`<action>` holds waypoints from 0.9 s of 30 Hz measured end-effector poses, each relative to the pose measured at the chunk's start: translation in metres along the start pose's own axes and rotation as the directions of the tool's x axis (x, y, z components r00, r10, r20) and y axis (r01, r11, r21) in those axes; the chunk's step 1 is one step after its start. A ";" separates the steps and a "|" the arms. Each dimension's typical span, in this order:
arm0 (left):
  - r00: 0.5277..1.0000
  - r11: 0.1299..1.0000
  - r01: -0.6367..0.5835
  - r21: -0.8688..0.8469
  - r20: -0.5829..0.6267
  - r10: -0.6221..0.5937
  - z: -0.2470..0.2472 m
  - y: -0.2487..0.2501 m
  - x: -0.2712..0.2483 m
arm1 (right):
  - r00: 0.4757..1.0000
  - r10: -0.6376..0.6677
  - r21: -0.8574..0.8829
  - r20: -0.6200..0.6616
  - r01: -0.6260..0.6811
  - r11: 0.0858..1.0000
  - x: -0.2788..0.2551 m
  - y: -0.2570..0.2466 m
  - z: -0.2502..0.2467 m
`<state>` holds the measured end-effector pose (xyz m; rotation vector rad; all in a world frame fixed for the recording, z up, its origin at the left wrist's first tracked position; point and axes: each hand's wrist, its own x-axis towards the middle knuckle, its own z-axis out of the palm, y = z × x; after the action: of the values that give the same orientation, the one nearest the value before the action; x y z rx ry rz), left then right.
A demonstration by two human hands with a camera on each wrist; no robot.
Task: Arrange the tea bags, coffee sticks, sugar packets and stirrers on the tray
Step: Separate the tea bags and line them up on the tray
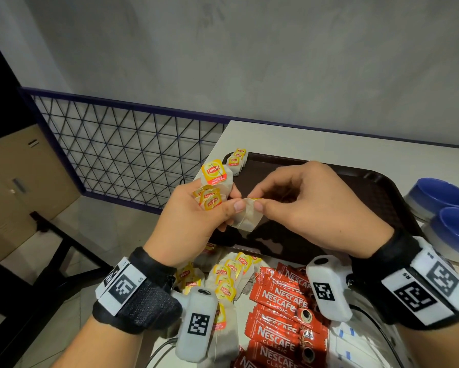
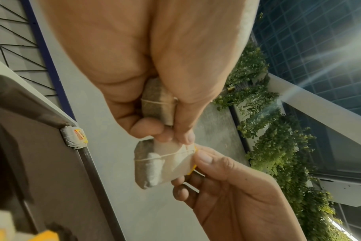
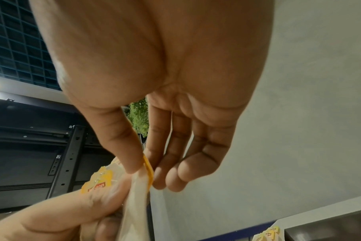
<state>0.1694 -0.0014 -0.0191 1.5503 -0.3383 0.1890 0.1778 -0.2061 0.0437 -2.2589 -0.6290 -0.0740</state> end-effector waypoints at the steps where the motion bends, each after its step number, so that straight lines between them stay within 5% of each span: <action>1: 1.000 1.000 -0.001 0.005 0.001 0.001 0.000 0.000 0.000 | 1.000 0.001 -0.007 0.008 -0.001 1.000 0.000 -0.001 -0.001; 5: 1.000 1.000 -0.006 -0.016 0.007 0.006 -0.001 -0.002 0.001 | 0.999 -0.002 0.005 0.044 0.002 1.000 -0.001 0.000 -0.004; 11: 1.000 0.991 -0.001 -0.131 -0.011 0.000 0.000 -0.004 0.002 | 0.991 -0.088 0.138 -0.102 0.102 0.985 0.001 0.004 -0.006; 27: 0.991 0.963 0.053 -0.262 0.130 -0.020 -0.003 -0.004 0.002 | 0.955 -0.273 0.113 0.111 0.261 0.959 -0.003 -0.002 -0.013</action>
<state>0.1728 0.0018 -0.0227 1.3040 -0.4170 0.0147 0.1761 -0.2151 0.0536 -2.0842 -0.9838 -0.0334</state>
